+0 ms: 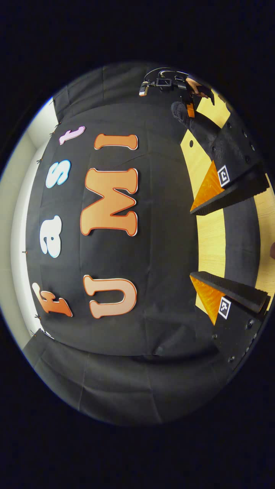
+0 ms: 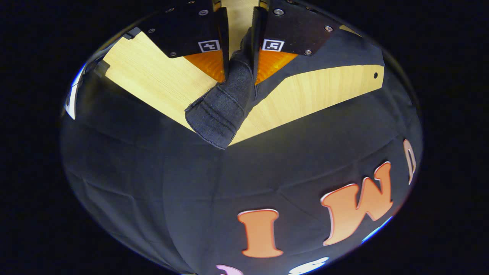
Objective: Grasp the waist and the cuffs of the jeans and fold them to make the two legs overlap; first hold the waist and fold one-third of the jeans toward the cuffs, then hold the cuffs and fold the remaining one-third in the same direction to finish folding.
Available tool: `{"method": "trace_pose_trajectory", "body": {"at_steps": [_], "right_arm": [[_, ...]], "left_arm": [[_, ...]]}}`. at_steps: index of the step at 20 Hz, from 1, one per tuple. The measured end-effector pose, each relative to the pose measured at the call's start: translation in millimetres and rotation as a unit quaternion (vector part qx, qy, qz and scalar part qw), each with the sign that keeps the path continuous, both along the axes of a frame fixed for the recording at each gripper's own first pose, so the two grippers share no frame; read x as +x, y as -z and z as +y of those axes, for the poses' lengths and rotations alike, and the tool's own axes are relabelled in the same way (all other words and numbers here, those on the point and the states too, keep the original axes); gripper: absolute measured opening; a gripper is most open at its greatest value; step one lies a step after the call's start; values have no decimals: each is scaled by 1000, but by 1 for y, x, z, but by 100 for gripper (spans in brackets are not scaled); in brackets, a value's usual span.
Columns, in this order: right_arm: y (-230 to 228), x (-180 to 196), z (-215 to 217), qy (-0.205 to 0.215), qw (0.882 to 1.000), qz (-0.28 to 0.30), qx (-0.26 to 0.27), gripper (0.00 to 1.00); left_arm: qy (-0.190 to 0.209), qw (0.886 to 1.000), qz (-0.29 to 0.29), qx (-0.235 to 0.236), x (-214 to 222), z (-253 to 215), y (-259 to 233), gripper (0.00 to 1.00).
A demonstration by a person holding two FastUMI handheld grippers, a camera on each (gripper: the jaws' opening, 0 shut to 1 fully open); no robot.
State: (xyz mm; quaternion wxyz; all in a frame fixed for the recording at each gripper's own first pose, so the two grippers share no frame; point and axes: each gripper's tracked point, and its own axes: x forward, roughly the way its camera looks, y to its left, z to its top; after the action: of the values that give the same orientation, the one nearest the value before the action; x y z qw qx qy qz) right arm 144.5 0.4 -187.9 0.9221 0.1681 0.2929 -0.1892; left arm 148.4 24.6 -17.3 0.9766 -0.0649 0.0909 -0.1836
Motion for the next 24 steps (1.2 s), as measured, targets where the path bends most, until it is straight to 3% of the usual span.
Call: {"method": "trace_pose_trajectory", "body": {"at_steps": [7,13,20,24], "right_arm": [[-46,16,75,-81,994,-27,-70,25],[-60,32,152,-163,979,-37,-118,25],[-38,28,253,-271,952,-19,-141,26],[-5,32,299,-304,940,10,-156,26]], "left_arm": [[-23,1000,13,-14,13,48,12,91],[-47,998,27,-19,15,79,22,90],[-85,995,50,-34,14,124,40,90],[-115,991,61,-31,9,156,50,88]]}}
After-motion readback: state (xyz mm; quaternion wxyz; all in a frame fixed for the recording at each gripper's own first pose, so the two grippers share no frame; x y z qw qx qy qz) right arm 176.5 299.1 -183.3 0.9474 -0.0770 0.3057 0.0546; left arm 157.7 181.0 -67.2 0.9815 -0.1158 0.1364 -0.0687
